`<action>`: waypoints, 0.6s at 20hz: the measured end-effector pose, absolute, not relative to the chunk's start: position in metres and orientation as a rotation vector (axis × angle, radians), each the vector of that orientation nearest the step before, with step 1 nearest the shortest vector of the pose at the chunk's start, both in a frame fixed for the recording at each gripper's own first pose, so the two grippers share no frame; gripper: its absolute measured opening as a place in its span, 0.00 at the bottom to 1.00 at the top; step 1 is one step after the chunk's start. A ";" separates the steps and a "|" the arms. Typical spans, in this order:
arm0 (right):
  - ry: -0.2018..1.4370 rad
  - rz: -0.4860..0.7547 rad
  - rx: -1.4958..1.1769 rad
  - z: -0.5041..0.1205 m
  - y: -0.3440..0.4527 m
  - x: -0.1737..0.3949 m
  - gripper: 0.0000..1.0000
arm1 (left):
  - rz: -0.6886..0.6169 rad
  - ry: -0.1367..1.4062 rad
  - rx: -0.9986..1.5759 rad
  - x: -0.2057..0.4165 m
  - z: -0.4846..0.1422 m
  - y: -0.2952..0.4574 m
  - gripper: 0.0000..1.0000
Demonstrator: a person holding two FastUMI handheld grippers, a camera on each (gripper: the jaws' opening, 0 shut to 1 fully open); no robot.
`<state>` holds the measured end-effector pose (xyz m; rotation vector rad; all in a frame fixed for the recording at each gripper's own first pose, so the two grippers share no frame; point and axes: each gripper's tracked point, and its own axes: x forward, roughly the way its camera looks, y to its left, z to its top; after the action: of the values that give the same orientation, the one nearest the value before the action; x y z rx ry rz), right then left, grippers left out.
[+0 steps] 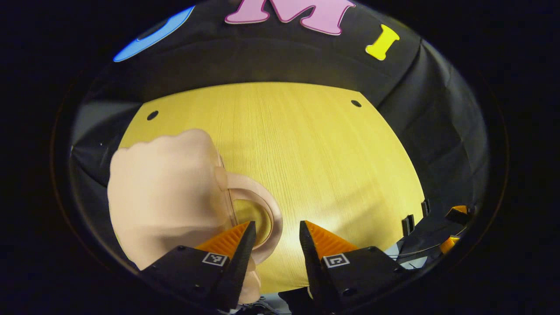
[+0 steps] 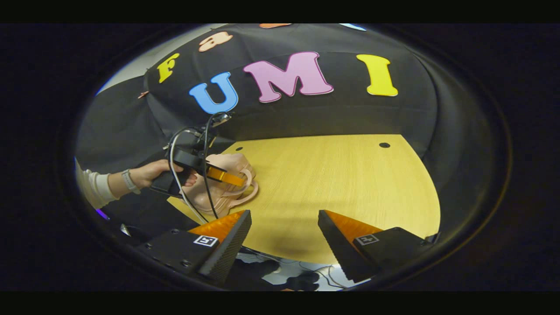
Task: First open the suitcase, pack the skin care products into it, and then close the suitcase.
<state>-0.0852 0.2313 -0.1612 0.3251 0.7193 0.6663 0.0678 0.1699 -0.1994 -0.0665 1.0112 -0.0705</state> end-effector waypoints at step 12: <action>0.194 0.694 0.220 -0.001 0.197 0.015 0.97 | 0.142 0.184 0.103 0.033 0.052 0.095 0.89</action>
<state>0.0149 0.1968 -0.0008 0.2200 0.1944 0.6941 0.0331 0.0948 0.0516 0.1029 0.1837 0.1416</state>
